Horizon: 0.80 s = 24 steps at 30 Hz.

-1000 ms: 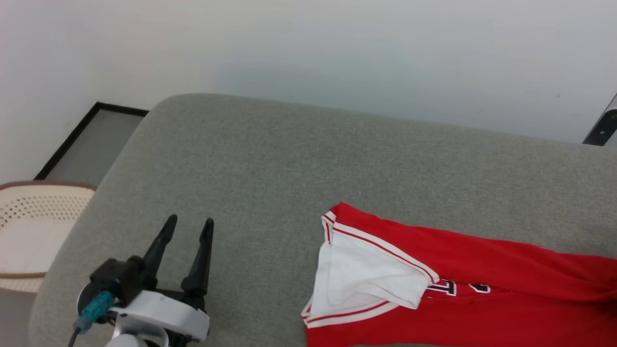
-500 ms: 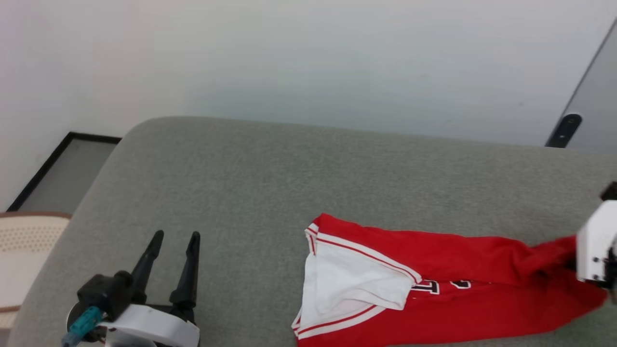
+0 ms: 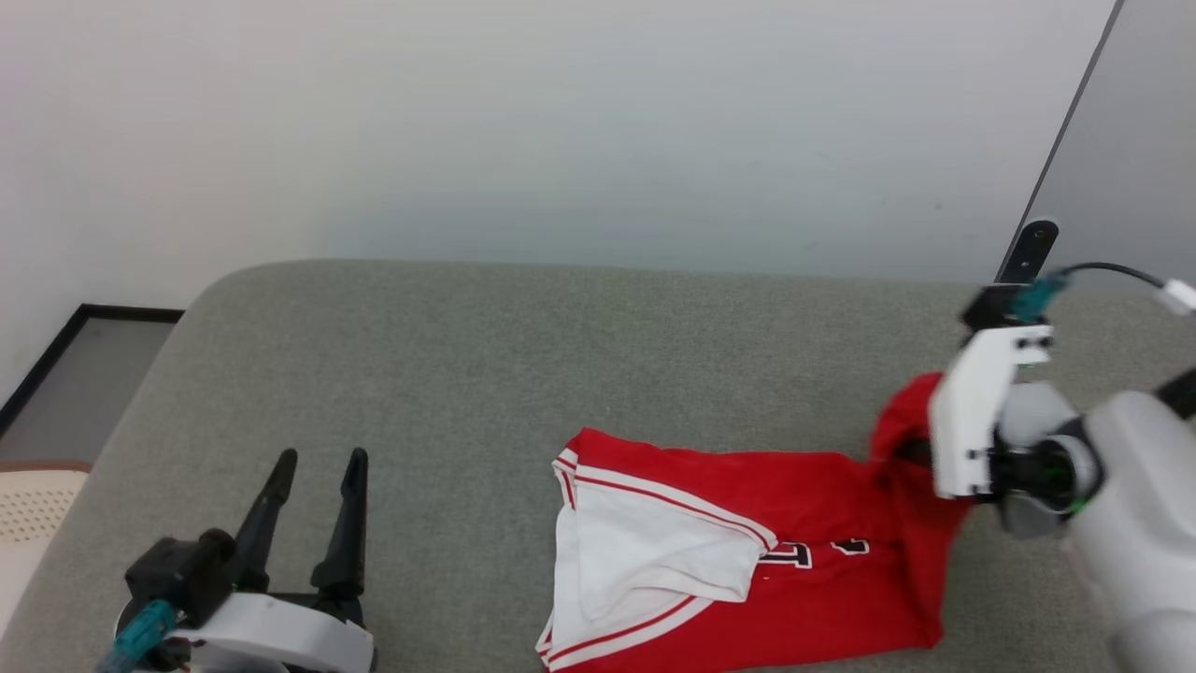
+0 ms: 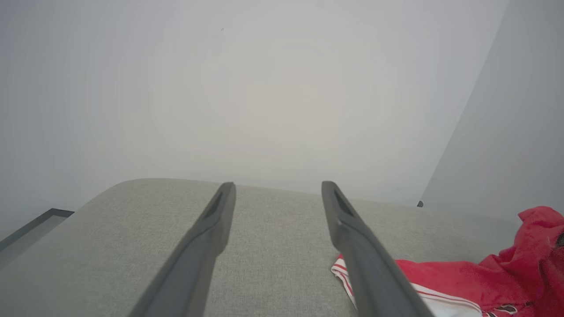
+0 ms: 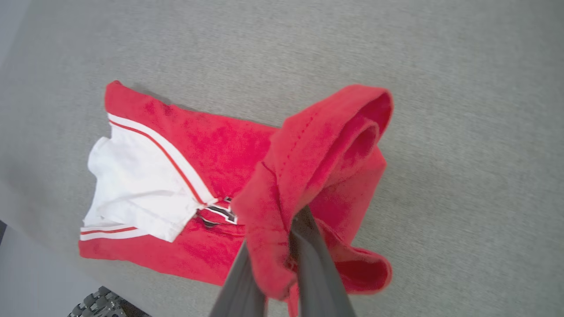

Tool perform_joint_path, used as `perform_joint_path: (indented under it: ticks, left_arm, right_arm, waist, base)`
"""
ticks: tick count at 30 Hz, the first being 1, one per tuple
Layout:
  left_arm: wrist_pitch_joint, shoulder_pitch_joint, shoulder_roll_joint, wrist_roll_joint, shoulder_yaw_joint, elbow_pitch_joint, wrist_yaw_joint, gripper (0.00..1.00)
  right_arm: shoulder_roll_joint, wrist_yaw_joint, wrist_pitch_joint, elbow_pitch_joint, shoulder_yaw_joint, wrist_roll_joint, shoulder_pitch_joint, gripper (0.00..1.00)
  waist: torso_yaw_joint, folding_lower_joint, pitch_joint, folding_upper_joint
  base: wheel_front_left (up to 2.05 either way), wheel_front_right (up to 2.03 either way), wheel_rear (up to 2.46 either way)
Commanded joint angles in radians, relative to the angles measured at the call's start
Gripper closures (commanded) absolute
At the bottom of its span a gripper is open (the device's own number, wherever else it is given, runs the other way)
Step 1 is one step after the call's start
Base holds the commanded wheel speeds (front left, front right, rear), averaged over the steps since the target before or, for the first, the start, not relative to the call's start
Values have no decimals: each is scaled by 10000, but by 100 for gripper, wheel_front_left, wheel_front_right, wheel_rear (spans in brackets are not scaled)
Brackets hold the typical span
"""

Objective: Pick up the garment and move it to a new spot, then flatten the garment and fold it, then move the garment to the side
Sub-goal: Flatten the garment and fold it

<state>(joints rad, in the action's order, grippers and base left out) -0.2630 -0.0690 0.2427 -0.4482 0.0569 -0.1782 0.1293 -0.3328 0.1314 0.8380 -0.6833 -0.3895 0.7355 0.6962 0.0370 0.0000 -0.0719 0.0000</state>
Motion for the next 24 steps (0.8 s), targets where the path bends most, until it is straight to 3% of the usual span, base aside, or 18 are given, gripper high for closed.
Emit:
perform_joint_path:
  ticks: [1,12,24]
  left_arm:
    - [-12,46,-9,-23,-26,11,9,0]
    - [-13,-182,-80,82,161,-57,-44,0]
    - [-11,-275,-182,-63,282,-96,-30,0]
  right_arm:
    - [342,-18,109,201,61,-162,58,100]
    - [2084,-18,647,894,105,-1084,-391,100]
    - [2770,-18,366,364,-113,-1862,-765,100]
  waist:
    - [11,0,-12,0]
    - [666,0,-101,0]
    - [1553,0,-15,0]
  base:
    - [0,0,0]
    - [0,0,0]
    - [0,0,0]
